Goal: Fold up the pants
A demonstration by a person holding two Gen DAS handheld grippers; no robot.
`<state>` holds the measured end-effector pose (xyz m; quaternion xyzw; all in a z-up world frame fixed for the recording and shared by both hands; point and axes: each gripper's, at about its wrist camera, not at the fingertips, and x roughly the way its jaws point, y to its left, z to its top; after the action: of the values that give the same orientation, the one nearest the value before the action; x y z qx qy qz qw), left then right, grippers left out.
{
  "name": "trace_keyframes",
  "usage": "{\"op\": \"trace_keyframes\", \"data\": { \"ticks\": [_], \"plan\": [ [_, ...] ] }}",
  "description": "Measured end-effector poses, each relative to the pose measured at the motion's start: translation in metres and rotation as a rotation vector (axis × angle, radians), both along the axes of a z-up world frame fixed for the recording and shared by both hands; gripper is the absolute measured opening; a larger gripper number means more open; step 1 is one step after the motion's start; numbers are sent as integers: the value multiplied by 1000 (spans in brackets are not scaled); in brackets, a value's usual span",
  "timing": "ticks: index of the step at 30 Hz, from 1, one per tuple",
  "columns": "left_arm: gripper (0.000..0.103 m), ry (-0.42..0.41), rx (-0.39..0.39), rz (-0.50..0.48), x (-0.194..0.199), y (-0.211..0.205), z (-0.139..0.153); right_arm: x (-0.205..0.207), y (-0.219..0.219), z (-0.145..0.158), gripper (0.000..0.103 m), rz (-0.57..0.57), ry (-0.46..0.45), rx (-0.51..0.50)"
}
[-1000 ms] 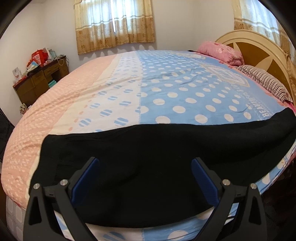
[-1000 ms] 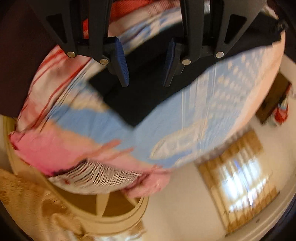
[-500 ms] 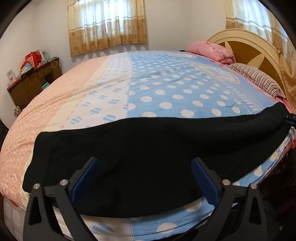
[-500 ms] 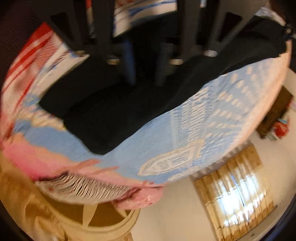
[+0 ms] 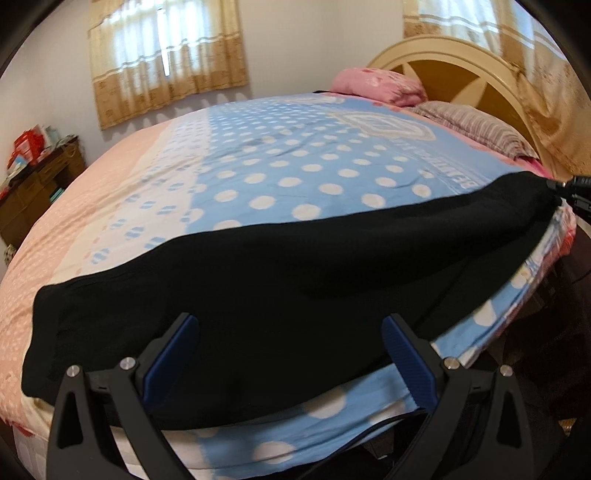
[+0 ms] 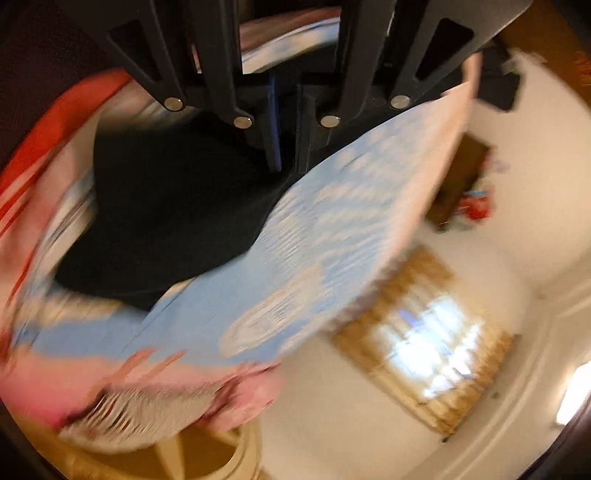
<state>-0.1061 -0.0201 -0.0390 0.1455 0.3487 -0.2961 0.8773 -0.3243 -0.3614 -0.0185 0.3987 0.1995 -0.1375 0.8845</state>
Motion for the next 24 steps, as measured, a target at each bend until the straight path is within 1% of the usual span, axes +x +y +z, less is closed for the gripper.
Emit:
{"op": "trace_keyframes", "data": {
  "ticks": [1,2,3,4,5,6,9,11,14,16,18,19,20,21,22,24],
  "plan": [
    [101,-2,0,-6,-1,-2,0,13,18,-11,32,68,-27,57],
    [101,0,1,-12,-2,-5,-2,21,28,-17,44,107,-38,94],
    [101,4,2,-14,-1,-7,-3,34,44,-27,64,154,-53,141],
    [101,9,6,-16,-1,-9,-5,41,53,-32,68,173,-65,157],
    [101,9,9,-16,-1,-10,-5,52,64,-39,68,199,-82,179],
    [101,5,9,-19,-3,-11,-5,62,73,-45,68,221,-77,198],
    [101,-6,1,-31,-7,-8,-2,93,98,-60,67,313,7,212],
    [101,-8,-4,-29,-9,-4,-1,110,114,-68,66,361,30,200],
    [101,4,-21,-11,-8,5,-2,125,122,-77,66,359,63,175],
    [101,12,-29,-6,-7,6,-3,132,123,-83,63,358,79,169],
    [101,10,-28,-9,-8,6,-4,137,125,-88,59,362,72,177],
    [101,7,-27,-12,-8,6,-4,140,125,-88,48,364,73,180],
    [101,7,-26,-14,-8,5,-4,143,123,-90,41,375,71,191],
    [101,8,-26,-14,-8,5,-4,148,124,-92,24,393,72,206],
    [101,8,-27,-12,-7,5,-4,152,125,-93,17,406,74,212],
    [101,10,-29,-7,-7,6,-4,156,130,-94,9,433,68,217]
  ]
}}
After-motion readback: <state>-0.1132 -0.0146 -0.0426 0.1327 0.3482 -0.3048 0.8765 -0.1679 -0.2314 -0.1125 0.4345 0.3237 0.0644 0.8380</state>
